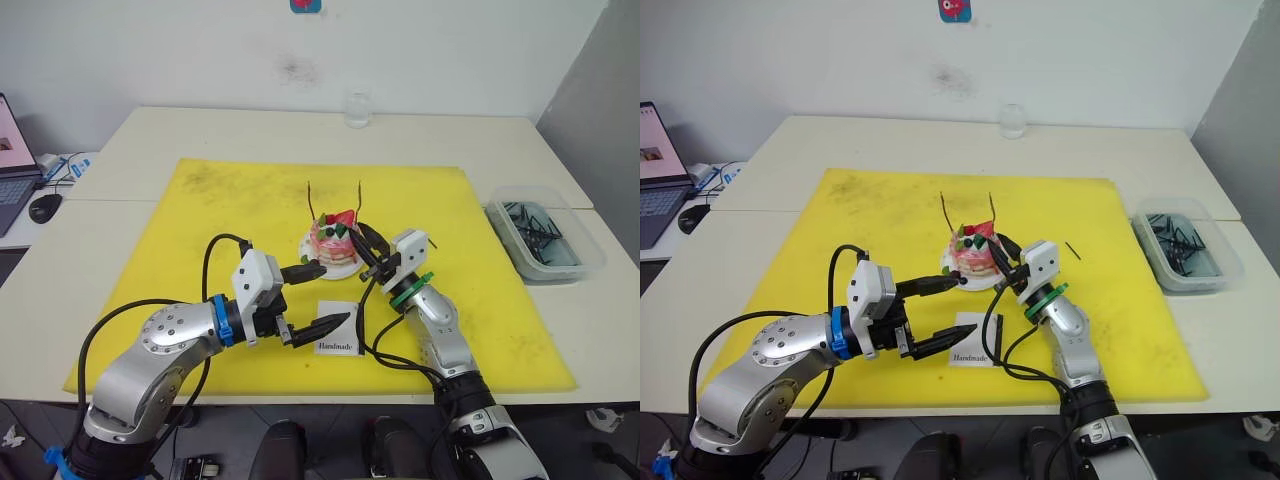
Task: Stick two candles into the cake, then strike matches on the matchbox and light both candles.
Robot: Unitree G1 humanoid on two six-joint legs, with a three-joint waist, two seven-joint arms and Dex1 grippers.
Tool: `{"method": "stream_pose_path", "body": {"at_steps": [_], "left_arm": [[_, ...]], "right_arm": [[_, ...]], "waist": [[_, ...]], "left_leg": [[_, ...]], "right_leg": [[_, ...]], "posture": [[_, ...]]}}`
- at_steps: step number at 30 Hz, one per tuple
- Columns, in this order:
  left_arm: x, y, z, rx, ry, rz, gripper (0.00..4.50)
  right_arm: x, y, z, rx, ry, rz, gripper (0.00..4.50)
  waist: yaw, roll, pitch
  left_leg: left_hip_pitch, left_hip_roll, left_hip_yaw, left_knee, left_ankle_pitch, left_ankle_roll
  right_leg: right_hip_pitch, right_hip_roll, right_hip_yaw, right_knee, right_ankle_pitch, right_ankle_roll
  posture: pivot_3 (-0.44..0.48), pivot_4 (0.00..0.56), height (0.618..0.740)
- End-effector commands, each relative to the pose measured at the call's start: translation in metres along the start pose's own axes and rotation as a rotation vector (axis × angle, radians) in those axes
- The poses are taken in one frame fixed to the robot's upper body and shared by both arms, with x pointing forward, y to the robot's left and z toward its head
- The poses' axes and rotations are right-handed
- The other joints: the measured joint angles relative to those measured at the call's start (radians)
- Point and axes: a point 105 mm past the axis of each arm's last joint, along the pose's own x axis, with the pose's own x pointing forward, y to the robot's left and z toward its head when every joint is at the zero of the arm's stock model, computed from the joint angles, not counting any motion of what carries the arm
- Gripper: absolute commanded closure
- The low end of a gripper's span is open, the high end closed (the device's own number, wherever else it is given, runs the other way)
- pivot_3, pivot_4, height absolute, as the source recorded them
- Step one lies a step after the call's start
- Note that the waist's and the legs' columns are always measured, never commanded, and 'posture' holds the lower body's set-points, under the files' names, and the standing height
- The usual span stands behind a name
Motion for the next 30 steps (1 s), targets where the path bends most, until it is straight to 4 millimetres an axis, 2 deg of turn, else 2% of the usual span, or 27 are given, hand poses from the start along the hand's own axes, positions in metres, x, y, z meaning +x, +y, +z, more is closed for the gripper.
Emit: {"method": "stream_pose_path", "body": {"at_steps": [1, 4, 16, 21, 26, 29, 30], "left_arm": [[0.001, -0.004, 0.004, 0.032, -0.025, -0.018, 0.00], [0.002, -0.003, 0.003, 0.034, -0.026, -0.017, 0.00], [0.006, -0.002, -0.002, 0.042, -0.027, -0.010, 0.00], [-0.001, 0.004, -0.005, 0.045, 0.000, 0.021, 0.00], [-0.028, 0.022, -0.010, -0.021, 0.070, 0.095, 0.00], [-0.047, 0.028, -0.018, -0.206, 0.141, 0.125, 0.00], [-0.056, 0.026, -0.023, -0.322, 0.183, 0.102, 0.00]], "right_arm": [[0.002, 0.003, 0.014, -0.019, -0.044, 0.025, 2.02], [0.002, 0.004, 0.020, -0.025, -0.056, 0.040, 0.95], [-0.005, -0.008, 0.032, -0.073, -0.043, 0.037, 0.95], [-0.022, -0.007, 0.038, -0.107, 0.003, 0.116, 0.95], [-0.053, -0.007, 0.047, -0.147, 0.112, 0.214, 0.95], [-0.066, -0.007, 0.052, -0.173, 0.180, 0.262, 0.95], [-0.071, -0.005, 0.053, -0.164, 0.214, 0.292, 0.95]], "waist": [[0.000, 0.000, 0.000], [0.000, 0.000, 0.000], [0.000, 0.000, 0.000], [0.000, 0.000, 0.000], [0.000, 0.000, 0.000], [0.000, 0.000, 0.000], [0.000, 0.000, 0.000]], "left_leg": [[0.000, 0.000, 0.000, 0.000, 0.000, 0.000], [0.000, 0.000, 0.000, 0.000, 0.000, 0.000], [0.000, 0.000, 0.000, 0.000, 0.000, 0.000], [0.000, 0.000, 0.000, -0.001, 0.000, 0.000], [0.000, 0.000, 0.000, -0.001, 0.000, 0.000], [0.000, 0.000, 0.000, -0.001, 0.000, 0.000], [0.000, 0.000, -0.001, -0.001, 0.000, 0.000]], "right_leg": [[0.000, 0.000, 0.000, 0.000, 0.000, 0.000], [0.000, 0.000, 0.000, 0.000, 0.000, 0.000], [0.000, 0.000, 0.000, 0.000, 0.000, 0.000], [0.000, 0.000, 0.000, -0.001, 0.000, 0.000], [0.000, -0.001, -0.001, -0.001, -0.001, 0.000], [0.000, -0.001, -0.001, 0.000, -0.001, -0.001], [0.000, -0.001, -0.001, 0.000, -0.001, -0.001]], "posture": [[0.000, 0.150, 0.740], [0.000, 0.150, 0.740], [0.000, 0.150, 0.740], [0.000, 0.150, 0.740], [0.000, 0.150, 0.740], [0.000, 0.150, 0.740], [0.000, 0.150, 0.740]]}}
